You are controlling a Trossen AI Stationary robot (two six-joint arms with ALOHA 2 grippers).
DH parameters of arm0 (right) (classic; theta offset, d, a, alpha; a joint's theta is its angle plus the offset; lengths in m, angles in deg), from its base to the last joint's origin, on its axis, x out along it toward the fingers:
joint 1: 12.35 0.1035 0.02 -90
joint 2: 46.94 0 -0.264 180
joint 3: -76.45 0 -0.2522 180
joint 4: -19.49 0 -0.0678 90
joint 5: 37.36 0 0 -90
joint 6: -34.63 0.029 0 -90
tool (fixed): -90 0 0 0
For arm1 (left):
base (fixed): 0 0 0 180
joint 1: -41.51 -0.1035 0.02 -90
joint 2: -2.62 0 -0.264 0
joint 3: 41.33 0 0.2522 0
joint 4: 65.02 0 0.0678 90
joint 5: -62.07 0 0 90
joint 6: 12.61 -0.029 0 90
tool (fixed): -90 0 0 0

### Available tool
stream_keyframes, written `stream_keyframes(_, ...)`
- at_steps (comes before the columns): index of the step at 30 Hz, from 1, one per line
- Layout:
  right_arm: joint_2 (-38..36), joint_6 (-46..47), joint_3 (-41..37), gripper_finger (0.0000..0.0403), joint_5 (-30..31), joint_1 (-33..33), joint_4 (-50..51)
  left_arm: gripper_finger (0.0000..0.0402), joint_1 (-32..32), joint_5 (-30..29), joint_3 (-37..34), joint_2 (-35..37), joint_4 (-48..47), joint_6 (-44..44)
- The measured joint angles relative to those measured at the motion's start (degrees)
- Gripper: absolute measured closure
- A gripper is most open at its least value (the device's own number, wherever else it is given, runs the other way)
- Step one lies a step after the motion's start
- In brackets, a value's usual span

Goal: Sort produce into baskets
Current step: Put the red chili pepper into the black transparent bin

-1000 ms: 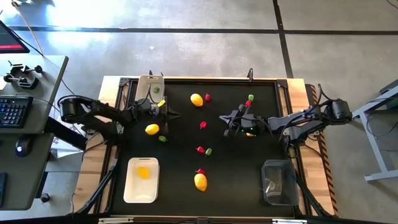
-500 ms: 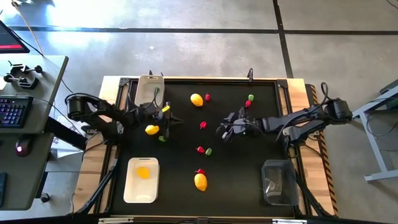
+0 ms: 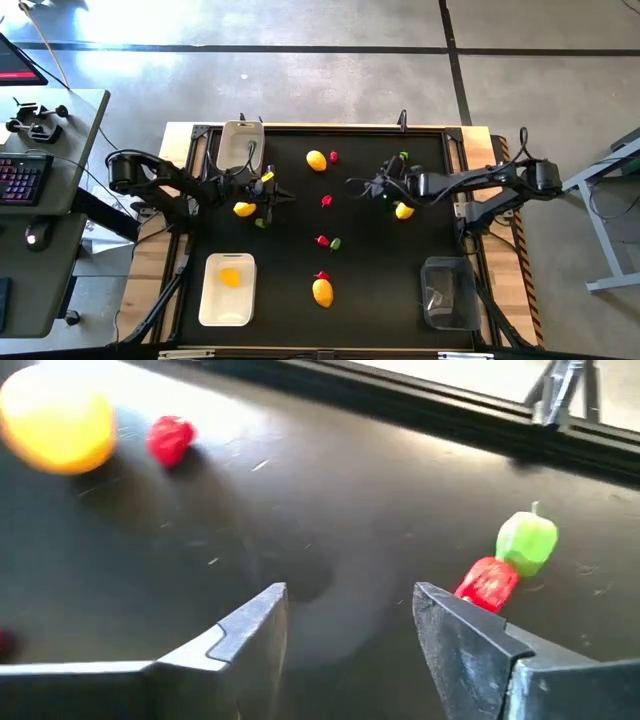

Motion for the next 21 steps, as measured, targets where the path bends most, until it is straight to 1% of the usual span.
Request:
stream_keyframes(2, 1.1, -2.8, 0.0, 0.0194, -0.4, -1.3, -2.7, 0.0395, 0.0, 0.0, 0.0, 0.0, 0.0, 0.0)
stream_keyframes(4, 2.5, -7.1, 0.0, 0.0194, -2.9, -2.2, -7.1, 0.0395, 0.0, 0.0, 0.0, 0.0, 0.0, 0.0)
stream_keyframes(9, 7.6, -17.6, 0.0, 0.0194, -10.3, -3.0, -22.1, 0.0395, 0.0, -0.3, 0.0, 0.0, -0.1, -0.6)
stream_keyframes(13, 12.5, -23.7, 0.3, 0.0194, -13.1, -3.1, -33.1, 0.0395, 0.0, -0.4, 0.0, 0.0, -0.1, -0.6)
stream_keyframes(16, 16.1, -26.7, 2.7, 0.0194, -13.3, -3.1, -35.8, 0.0395, 0.0, -0.4, 0.0, 0.0, -0.1, -1.0)
stream_keyframes(21, 21.8, -31.4, 8.4, 0.0194, -13.5, -3.0, -35.8, 0.0395, 0.0, -0.4, 0.0, 0.0, 0.0, -1.6)
